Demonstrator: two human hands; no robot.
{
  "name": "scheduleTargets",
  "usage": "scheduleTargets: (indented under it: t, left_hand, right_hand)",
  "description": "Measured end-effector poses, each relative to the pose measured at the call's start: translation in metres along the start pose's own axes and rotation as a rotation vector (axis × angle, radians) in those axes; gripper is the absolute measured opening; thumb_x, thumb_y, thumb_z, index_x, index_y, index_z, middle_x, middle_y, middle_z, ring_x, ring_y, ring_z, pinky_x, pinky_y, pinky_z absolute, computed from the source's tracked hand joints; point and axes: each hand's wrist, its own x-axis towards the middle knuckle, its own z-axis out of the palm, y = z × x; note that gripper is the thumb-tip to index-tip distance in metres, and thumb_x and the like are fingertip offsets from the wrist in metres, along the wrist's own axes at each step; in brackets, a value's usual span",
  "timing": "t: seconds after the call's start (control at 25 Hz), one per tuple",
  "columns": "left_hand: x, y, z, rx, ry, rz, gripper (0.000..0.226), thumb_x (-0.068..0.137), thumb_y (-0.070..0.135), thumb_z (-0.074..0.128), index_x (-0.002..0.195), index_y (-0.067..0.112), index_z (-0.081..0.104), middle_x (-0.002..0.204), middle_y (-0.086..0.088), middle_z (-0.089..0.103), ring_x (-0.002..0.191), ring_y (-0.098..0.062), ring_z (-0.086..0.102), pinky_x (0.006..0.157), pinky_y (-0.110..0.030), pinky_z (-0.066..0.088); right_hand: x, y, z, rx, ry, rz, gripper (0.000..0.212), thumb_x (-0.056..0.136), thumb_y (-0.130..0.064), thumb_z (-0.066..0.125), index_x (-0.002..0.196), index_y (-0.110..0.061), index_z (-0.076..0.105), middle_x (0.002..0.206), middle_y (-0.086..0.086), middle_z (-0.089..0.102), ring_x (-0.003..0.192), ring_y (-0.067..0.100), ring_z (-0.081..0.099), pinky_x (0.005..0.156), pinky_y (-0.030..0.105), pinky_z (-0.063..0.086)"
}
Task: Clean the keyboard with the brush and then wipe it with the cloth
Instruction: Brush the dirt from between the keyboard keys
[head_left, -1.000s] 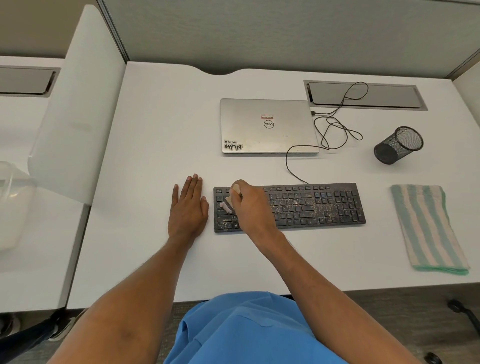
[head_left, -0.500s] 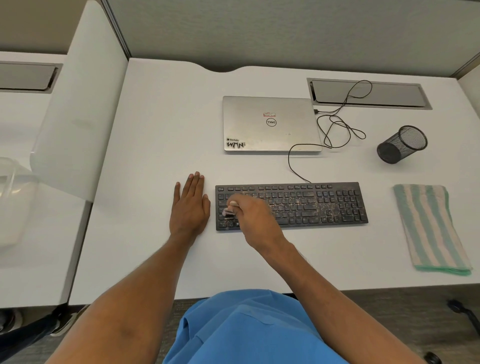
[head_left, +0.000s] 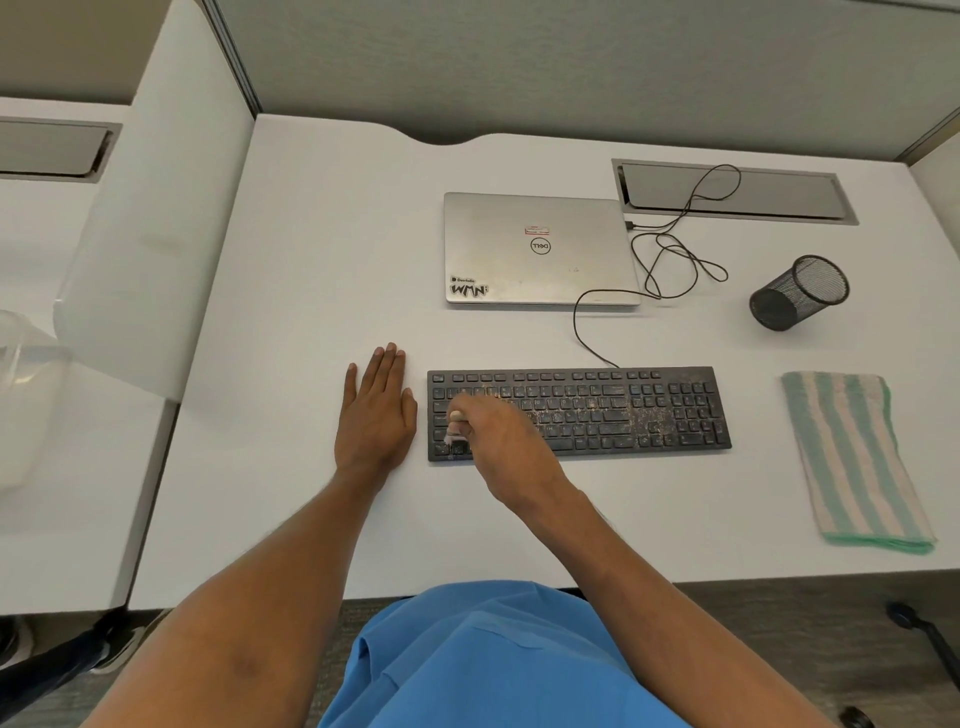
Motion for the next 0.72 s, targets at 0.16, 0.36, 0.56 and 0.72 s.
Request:
scheduleTargets:
  t: [0.16,0.36,0.56,0.72]
  left_hand:
    - [0.0,0.001,0.0,0.011,-0.008,-0.005,0.065,0.106,0.034,0.021,0.167,0.011,0.026,0.175,-0.002,0.023,0.163,-0.015,0.014,0.133,-0.045,0.003]
    - [0.0,0.0,0.0,0.016,-0.036,0.013,0.07,0.105,0.039,0.007,0.168,0.011,0.023,0.176,-0.002,0.018,0.164,-0.014,0.009,0.133,-0.046,0.003]
    - [0.0,0.0,0.0,0.005,-0.014,-0.007,0.066,0.106,0.036,0.018,0.167,0.012,0.025,0.175,-0.002,0.021,0.163,-0.014,0.013,0.133,-0.045,0.002]
    - [0.0,0.0,-0.001,0.003,-0.027,0.001,0.068,0.104,0.036,0.016,0.167,0.012,0.025,0.176,-0.001,0.02,0.163,-0.014,0.011,0.133,-0.045,0.002]
  right_hand:
    - [0.003,-0.006,-0.004,0.065,0.042,0.011,0.011,0.099,-0.007,0.054,0.097,-0.017,0.059,0.094,-0.004,0.068,0.084,0.004,0.055,0.073,0.017,0.044]
    - [0.005,-0.025,0.0,0.097,-0.039,-0.081,0.013,0.104,-0.016,0.049,0.093,-0.015,0.057,0.089,0.001,0.065,0.079,0.015,0.059,0.071,0.031,0.049]
    - [0.005,-0.025,-0.011,-0.072,-0.067,-0.009,0.014,0.098,-0.004,0.045,0.095,-0.015,0.053,0.098,0.004,0.067,0.089,0.02,0.065,0.078,0.041,0.056]
    - [0.008,-0.03,-0.01,0.028,0.02,-0.026,0.015,0.102,-0.01,0.048,0.09,-0.019,0.051,0.093,0.002,0.066,0.09,0.019,0.064,0.077,0.037,0.054]
